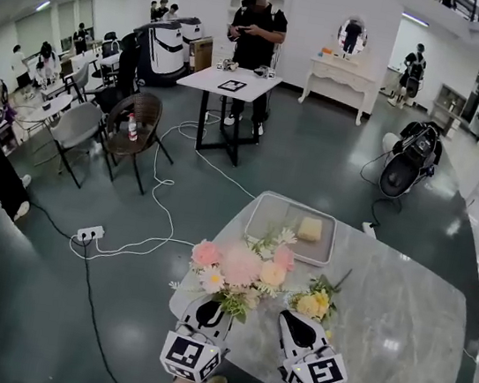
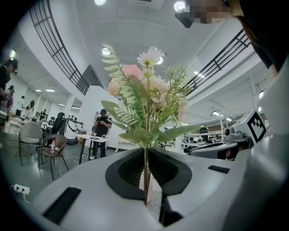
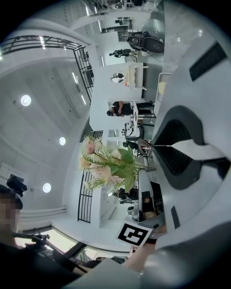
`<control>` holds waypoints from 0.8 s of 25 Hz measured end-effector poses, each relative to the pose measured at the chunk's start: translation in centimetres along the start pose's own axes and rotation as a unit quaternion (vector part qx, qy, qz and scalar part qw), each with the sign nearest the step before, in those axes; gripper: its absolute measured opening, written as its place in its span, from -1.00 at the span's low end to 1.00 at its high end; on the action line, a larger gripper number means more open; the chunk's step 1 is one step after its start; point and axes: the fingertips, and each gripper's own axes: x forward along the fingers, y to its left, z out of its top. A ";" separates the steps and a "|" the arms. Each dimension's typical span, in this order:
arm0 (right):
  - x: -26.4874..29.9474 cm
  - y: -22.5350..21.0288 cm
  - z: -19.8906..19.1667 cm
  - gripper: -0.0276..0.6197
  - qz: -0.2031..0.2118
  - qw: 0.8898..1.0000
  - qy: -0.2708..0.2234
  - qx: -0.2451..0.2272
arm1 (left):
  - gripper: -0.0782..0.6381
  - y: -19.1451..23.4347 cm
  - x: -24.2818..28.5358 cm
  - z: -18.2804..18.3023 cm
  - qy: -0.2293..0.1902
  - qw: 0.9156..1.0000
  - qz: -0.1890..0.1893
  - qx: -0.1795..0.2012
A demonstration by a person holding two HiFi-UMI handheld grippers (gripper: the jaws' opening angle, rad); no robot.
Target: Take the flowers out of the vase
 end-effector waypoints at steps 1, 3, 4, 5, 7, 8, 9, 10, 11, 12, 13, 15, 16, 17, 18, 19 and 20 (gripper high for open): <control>-0.3 0.2 0.0 -0.84 0.004 1.000 -0.001 0.000 | -0.68 -0.3 -0.3 -0.1 0.000 1.000 0.003 0.000; -1.1 0.4 -0.1 -0.84 0.009 1.000 -0.002 -0.001 | -0.68 -1.0 -0.9 -0.1 0.001 1.000 0.008 -0.001; -1.5 0.5 -0.1 -0.84 0.011 1.000 -0.002 -0.001 | -0.68 -1.4 -1.2 -0.1 0.000 1.000 0.010 -0.002; -1.9 0.6 -0.1 -0.84 0.013 1.000 -0.002 -0.001 | -0.68 -1.7 -1.4 -0.1 0.000 1.000 0.012 -0.002; -2.6 0.8 -0.1 -0.84 0.018 1.000 -0.004 -0.002 | -0.68 -2.2 -2.0 -0.1 -0.002 1.000 0.017 -0.003; -2.9 1.0 -0.1 -0.84 0.020 1.000 -0.005 -0.003 | -0.68 -2.4 -2.3 -0.2 -0.003 1.000 0.020 -0.004; -3.2 1.1 -0.1 -0.84 0.021 1.000 -0.006 -0.004 | -0.68 -2.6 -2.6 -0.2 -0.004 1.000 0.022 -0.005; -3.5 1.3 -0.2 -0.84 0.022 1.000 -0.006 -0.004 | -0.68 -2.7 -2.8 -0.1 -0.005 1.000 0.023 -0.005; -3.7 1.5 -0.1 -0.84 0.023 1.000 -0.006 -0.005 | -0.68 -2.8 -3.1 0.0 -0.006 1.000 0.025 -0.006; -3.9 1.6 -0.1 -0.84 0.025 1.000 -0.007 -0.005 | -0.68 -3.0 -3.3 0.0 -0.006 1.000 0.026 -0.006; -4.1 1.7 -0.1 -0.84 0.026 1.000 -0.007 -0.005 | -0.68 -3.1 -3.5 0.0 -0.007 1.000 0.027 -0.007; -4.4 1.8 -0.1 -0.84 0.028 1.000 -0.007 -0.005 | -0.68 -3.3 -3.7 0.0 -0.008 1.000 0.029 -0.008; -4.5 1.8 -0.1 -0.84 0.028 1.000 -0.007 -0.005 | -0.68 -3.4 -3.8 0.0 -0.008 0.999 0.030 -0.008; -4.7 1.8 -0.1 -0.84 0.028 1.000 -0.007 -0.004 | -0.68 -3.5 -3.9 0.0 -0.008 0.999 0.031 -0.009; -4.8 1.9 -0.1 -0.84 0.028 1.000 -0.007 -0.004 | -0.68 -3.7 -4.0 -0.1 -0.008 0.999 0.032 -0.009; -5.0 2.0 -0.1 -0.84 0.029 1.000 -0.007 -0.004 | -0.68 -3.8 -4.2 -0.1 -0.008 0.999 0.034 -0.010; -5.3 2.1 -0.1 -0.84 0.029 1.000 -0.008 -0.004 | -0.68 -3.9 -4.4 -0.1 -0.008 0.999 0.035 -0.011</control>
